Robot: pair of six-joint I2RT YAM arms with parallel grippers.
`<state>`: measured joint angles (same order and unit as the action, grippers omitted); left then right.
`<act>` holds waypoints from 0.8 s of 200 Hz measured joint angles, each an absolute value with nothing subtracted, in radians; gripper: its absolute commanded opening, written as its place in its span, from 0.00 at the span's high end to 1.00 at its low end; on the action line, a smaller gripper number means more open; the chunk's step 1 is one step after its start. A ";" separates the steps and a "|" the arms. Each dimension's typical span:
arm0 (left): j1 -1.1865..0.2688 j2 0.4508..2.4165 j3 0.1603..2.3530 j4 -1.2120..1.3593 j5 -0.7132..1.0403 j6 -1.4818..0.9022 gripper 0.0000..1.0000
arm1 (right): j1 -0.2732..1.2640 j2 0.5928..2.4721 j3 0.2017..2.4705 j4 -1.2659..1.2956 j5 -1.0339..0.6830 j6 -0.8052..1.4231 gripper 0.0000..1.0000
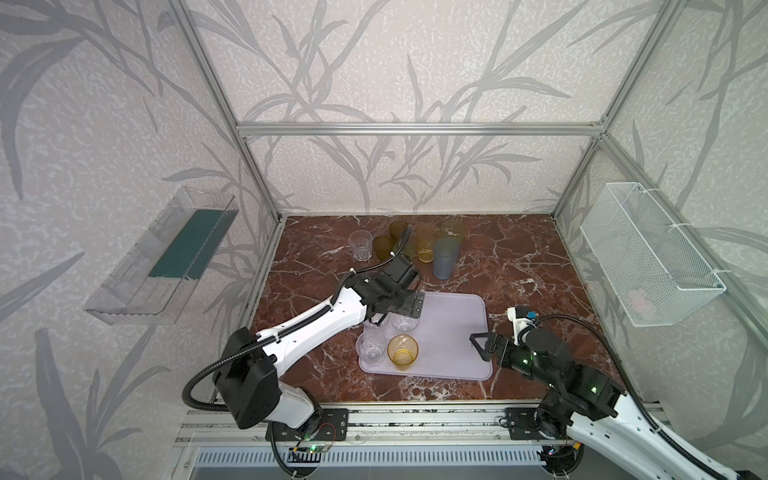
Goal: Place the glasses into the tray
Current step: 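Lower the clear glass onto the tray and open the left gripper, then draw the left gripper back while the right gripper reaches toward the tall yellow glass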
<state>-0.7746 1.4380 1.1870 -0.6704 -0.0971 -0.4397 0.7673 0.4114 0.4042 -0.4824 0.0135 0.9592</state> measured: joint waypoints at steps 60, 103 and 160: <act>-0.682 1.246 1.166 -0.648 -0.178 -0.434 0.01 | 0.766 0.424 0.384 -0.420 -0.009 0.985 0.01; -0.529 1.182 1.073 -0.639 -0.146 -0.440 0.01 | 0.765 0.535 0.461 -0.427 -0.007 0.943 0.01; -0.487 1.014 1.009 -0.684 -0.146 -0.421 0.01 | 0.765 0.820 0.628 -0.392 -0.008 0.859 0.01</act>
